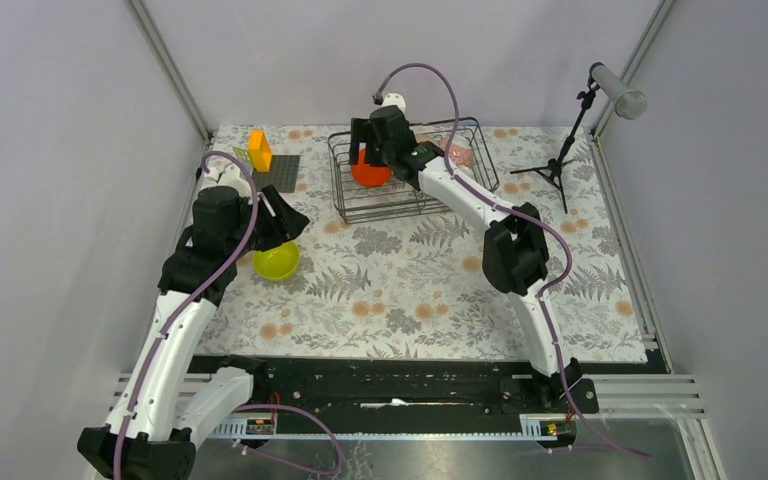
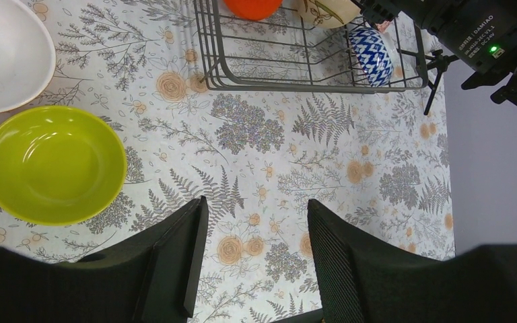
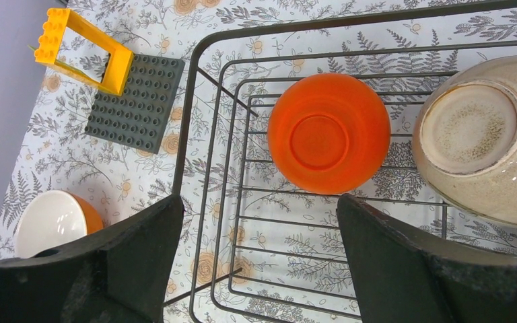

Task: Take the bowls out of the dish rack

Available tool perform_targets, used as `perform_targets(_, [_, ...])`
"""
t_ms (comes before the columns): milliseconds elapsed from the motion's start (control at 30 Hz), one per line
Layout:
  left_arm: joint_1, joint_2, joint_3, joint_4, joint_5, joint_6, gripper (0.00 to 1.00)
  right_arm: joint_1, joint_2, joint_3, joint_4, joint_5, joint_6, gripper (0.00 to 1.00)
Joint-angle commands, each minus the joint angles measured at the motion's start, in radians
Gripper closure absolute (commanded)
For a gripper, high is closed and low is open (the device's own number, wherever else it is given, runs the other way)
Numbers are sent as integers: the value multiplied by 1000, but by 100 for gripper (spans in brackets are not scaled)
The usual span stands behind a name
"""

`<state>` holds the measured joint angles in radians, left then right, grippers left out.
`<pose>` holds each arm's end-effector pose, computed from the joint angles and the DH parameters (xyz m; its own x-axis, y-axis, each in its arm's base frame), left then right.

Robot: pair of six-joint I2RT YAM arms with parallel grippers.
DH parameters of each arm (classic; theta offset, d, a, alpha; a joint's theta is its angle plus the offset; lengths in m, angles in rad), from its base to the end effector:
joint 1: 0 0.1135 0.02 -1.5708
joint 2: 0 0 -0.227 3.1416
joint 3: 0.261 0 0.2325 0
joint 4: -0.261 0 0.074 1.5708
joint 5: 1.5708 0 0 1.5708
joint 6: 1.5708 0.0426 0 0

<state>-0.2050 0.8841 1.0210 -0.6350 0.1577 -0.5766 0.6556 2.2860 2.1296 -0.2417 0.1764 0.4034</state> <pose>0.1870 -0.0457 0.3237 -0.5754 -0.4303 -0.6956 0.0268 0.8401 -0.5418 0.4064 0.3031 0.2642 -0.4679 0.1277 -0.8745 -0.3134 0.9012 0.2993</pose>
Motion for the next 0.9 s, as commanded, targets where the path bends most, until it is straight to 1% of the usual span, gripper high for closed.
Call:
perform_targets(0, [0, -28, 43, 18, -6, -2, 38, 15, -31, 3, 36, 39, 11, 9])
perform_targets(367, [-1, -72, 19, 18, -25, -4, 38, 22, -64, -42, 37, 43, 4, 7])
perform_targets(867, [-1, -113, -36, 49, -28, -53, 38, 32, -100, -90, 39, 51, -2, 7])
